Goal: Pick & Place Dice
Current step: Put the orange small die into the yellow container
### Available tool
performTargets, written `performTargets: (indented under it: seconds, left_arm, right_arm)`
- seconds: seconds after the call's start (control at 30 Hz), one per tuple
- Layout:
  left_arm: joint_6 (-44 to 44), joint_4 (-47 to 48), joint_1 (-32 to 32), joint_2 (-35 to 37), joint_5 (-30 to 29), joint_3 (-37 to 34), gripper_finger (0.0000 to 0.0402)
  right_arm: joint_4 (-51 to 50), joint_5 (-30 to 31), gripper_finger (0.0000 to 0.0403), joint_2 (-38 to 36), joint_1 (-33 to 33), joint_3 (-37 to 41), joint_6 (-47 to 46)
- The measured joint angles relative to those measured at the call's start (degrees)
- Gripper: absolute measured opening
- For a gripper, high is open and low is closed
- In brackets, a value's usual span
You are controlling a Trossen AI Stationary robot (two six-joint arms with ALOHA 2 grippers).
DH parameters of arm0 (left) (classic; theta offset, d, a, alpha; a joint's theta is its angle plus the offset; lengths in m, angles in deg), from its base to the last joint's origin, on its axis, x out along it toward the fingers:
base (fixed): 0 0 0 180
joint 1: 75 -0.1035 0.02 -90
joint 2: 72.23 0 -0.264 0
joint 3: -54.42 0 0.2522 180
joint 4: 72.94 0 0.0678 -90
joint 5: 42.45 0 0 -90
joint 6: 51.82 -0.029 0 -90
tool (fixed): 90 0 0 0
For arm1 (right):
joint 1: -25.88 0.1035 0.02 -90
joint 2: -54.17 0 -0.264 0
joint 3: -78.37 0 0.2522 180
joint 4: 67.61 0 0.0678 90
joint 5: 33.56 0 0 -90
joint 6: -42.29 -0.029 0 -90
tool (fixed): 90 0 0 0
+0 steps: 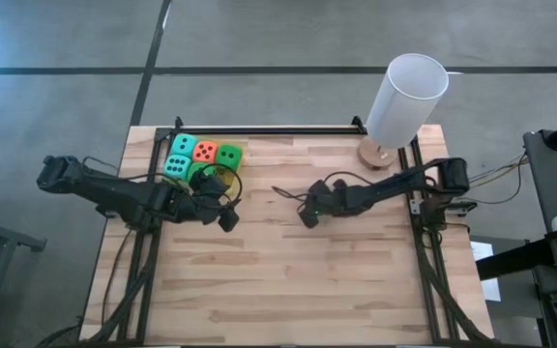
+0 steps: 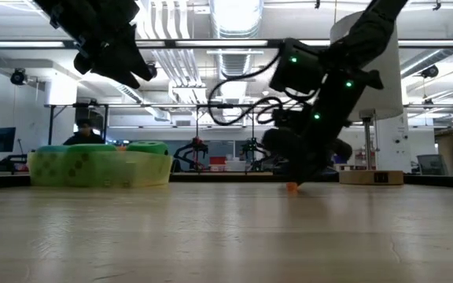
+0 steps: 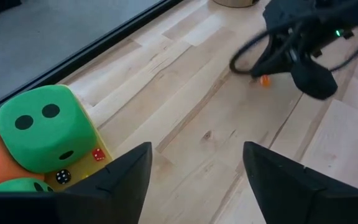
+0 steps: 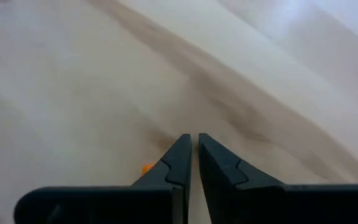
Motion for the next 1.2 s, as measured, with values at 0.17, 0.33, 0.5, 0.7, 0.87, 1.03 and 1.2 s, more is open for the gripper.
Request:
performTargets:
  seconds: [0.17, 0.33, 0.5, 0.7, 0.87, 1.03, 1.2]
  left_arm:
    - [0.0, 0.0, 0.0, 0.0, 0.0, 0.0, 0.0246]
    - [0.0, 0.0, 0.0, 0.0, 0.0, 0.0, 0.0239]
    - [0.0, 0.0, 0.0, 0.0, 0.0, 0.0, 0.0232]
    - [0.0, 0.0, 0.0, 0.0, 0.0, 0.0, 0.0226]
    - [0.0, 0.0, 0.0, 0.0, 0.0, 0.0, 0.0222]
    - [0.1, 0.0, 0.0, 0.0, 0.0, 0.0, 0.0218]
    - [0.1, -0.4, 0.0, 0.0, 0.0, 0.0, 0.0216]
  right_arm:
    - [0.0, -0.6, 0.0028, 4.0, 2.2, -5.6, 1.0]
    - [0.0, -1.0, 0.0028, 8.4, 4.3, -11.4, 2.9]
    - [-0.7, -0.9, 0.0028, 13.1, 6.3, -17.9, 5.2]
    - [-4.5, -0.7, 0.0028, 17.2, 8.0, -25.0, 8.7]
    - [-6.9, -0.3, 0.0028, 17.9, 9.4, -27.8, 10.8]
    - [-12.5, 4.9, 0.0028, 14.2, 11.9, -28.1, 10.6]
    - [-14.0, 7.0, 0.0028, 7.8, 15.2, -25.0, 10.1]
